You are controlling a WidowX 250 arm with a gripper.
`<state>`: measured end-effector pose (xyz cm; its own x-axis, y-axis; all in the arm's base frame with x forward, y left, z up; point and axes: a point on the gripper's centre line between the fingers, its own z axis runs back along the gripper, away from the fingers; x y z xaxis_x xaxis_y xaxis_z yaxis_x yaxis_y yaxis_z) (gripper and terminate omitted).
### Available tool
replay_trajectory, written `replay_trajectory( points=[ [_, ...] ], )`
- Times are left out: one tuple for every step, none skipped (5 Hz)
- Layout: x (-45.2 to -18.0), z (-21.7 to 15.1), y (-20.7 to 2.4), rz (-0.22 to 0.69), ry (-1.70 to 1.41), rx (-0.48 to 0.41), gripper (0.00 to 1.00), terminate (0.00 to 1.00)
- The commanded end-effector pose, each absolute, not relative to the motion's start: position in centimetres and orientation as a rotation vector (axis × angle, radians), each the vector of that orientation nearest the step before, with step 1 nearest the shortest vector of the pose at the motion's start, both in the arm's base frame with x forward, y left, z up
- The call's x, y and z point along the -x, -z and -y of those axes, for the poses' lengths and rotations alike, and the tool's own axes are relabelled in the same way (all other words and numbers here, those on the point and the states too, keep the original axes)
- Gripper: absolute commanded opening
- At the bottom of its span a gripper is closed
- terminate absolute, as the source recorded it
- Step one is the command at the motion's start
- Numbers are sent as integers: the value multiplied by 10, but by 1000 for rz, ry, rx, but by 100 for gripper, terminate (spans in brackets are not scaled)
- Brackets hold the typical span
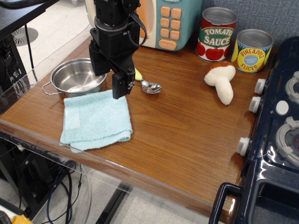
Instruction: Move the pot to the bottom right of table and towel
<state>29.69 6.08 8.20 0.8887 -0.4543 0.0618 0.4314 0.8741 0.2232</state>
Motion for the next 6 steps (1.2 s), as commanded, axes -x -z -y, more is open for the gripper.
replay_trajectory(
  points=[
    [-297, -61, -82, 114, 463, -207, 100, 0],
    [-307, -78, -90, 118, 389, -196, 100, 0],
    [-315, -97, -98, 121, 284, -162, 100, 0],
    [-321, -113, -100, 89, 149, -143, 100, 0],
    [-324, -126, -89, 54, -11, -143, 100, 0],
    [-324, -124, -80, 33, -117, -143, 100, 0]
  ],
)
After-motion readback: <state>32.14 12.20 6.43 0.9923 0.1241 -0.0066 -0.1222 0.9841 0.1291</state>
